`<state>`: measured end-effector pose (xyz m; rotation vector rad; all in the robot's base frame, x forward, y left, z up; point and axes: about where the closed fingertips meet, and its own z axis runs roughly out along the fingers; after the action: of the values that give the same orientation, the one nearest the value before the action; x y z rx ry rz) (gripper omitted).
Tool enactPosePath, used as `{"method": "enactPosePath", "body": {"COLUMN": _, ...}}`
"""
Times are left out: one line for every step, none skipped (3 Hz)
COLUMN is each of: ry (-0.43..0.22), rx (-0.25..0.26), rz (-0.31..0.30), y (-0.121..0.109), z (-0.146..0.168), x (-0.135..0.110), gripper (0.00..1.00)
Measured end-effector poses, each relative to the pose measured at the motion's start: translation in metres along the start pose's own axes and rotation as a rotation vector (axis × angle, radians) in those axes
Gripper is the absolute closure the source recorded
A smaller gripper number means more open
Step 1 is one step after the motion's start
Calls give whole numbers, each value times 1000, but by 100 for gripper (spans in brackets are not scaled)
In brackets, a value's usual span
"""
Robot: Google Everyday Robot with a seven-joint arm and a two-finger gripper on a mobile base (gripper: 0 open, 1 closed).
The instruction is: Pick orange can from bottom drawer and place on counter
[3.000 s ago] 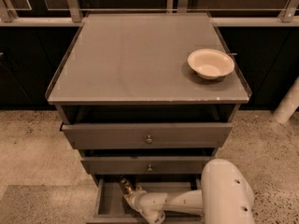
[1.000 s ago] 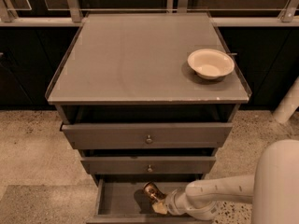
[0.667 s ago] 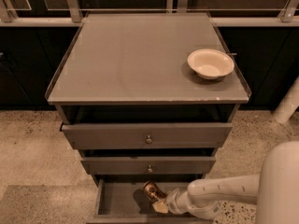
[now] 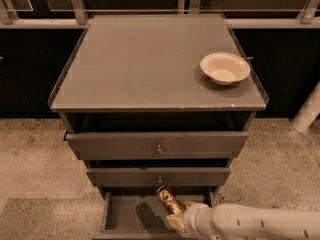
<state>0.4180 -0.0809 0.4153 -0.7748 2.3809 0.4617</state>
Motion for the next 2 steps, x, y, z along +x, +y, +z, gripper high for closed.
{"method": "enactPosePath", "body": {"ry": -62, "rx": 87, "rz": -68, "y": 18, "z": -59, "x": -38, "gripper": 100}}
{"method": "enactPosePath", "body": {"ry": -94, "rx": 156, "rz": -110, "y": 17, "z": -102, "x": -88, "gripper": 100}}
